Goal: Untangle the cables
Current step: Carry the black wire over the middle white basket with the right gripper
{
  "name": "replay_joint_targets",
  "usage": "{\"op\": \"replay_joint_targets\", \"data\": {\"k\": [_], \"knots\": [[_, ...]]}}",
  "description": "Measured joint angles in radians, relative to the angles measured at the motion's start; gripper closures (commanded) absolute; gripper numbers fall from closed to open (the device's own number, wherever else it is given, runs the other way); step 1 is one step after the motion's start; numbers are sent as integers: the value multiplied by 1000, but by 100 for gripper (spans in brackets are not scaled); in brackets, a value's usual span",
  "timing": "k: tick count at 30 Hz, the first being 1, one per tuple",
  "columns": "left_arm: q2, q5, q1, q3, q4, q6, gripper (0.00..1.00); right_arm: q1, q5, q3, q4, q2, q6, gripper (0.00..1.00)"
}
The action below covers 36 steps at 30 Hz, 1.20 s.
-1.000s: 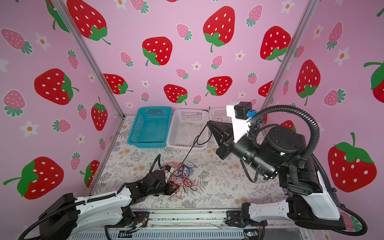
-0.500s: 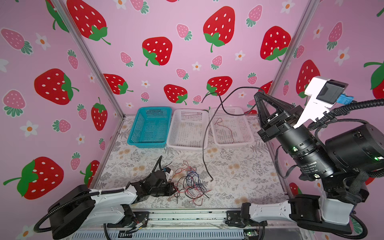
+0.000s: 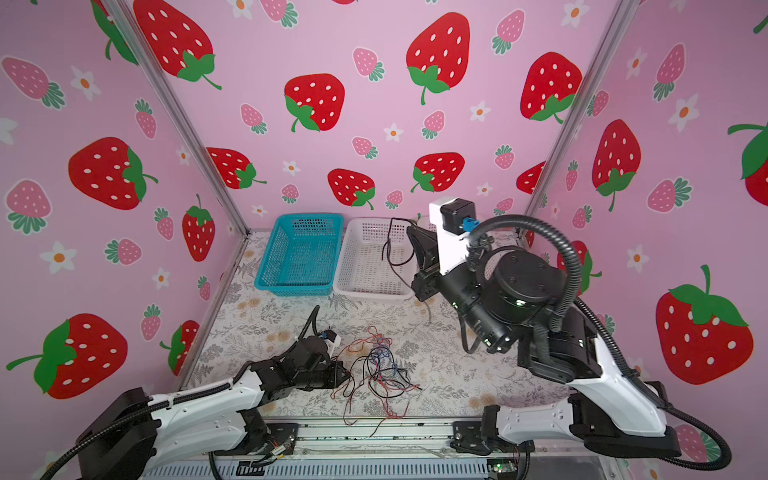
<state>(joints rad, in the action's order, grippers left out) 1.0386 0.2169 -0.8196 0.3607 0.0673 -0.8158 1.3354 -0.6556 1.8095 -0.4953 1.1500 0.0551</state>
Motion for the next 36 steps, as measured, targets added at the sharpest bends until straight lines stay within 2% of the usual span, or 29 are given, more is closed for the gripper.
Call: {"op": "replay_joint_targets", "data": {"k": [7, 16, 21, 28, 36], "knots": [[-71, 0, 0, 27, 46, 7, 100, -320, 269, -18, 16, 87, 75, 100], [-120, 0, 0, 27, 71, 8, 100, -557, 600, -21, 94, 244, 166, 100], [-129, 0, 0, 28, 72, 8, 100, -655, 730, -15, 145, 351, 212, 100], [-140, -7, 0, 28, 72, 8, 100, -713, 820, -15, 201, 469, 222, 100], [-168, -8, 0, 29, 74, 7, 100, -724, 792, -121, 303, 523, 211, 100]]}}
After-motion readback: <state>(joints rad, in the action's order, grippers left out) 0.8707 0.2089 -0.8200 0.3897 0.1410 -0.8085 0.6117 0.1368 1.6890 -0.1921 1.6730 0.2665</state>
